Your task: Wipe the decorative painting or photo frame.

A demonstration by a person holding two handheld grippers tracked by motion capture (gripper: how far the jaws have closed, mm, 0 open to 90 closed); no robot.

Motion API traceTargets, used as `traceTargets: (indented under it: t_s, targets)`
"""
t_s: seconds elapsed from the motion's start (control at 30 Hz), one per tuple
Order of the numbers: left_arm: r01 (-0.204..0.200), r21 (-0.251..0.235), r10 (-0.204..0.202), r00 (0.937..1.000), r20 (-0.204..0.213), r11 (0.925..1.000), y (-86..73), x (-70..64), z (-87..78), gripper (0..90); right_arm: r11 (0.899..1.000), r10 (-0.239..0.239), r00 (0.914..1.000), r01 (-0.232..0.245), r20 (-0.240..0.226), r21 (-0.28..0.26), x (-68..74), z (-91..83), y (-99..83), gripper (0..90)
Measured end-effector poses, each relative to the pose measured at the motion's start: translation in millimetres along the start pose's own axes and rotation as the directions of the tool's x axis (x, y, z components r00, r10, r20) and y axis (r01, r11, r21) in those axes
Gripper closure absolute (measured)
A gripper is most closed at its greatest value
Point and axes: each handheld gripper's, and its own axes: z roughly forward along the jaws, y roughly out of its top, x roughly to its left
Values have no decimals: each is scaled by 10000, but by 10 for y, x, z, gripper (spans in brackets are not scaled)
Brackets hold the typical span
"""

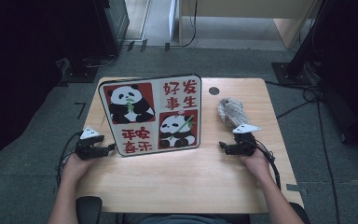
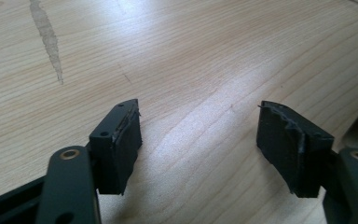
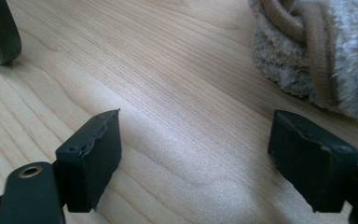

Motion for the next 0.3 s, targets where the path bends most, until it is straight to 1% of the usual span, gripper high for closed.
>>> traceTargets:
  t_s: [0.1,0.3]
  targets:
    - [-103,6,103,9999,-25,9999,-2,-12,5,279,10000,37,10000,-37,3,15,5,2,1,154]
    - [24,-94,-24,10000,-27,10000,-8,-7,8,278,10000,24,10000,-24,-7,40,7,4,1,145]
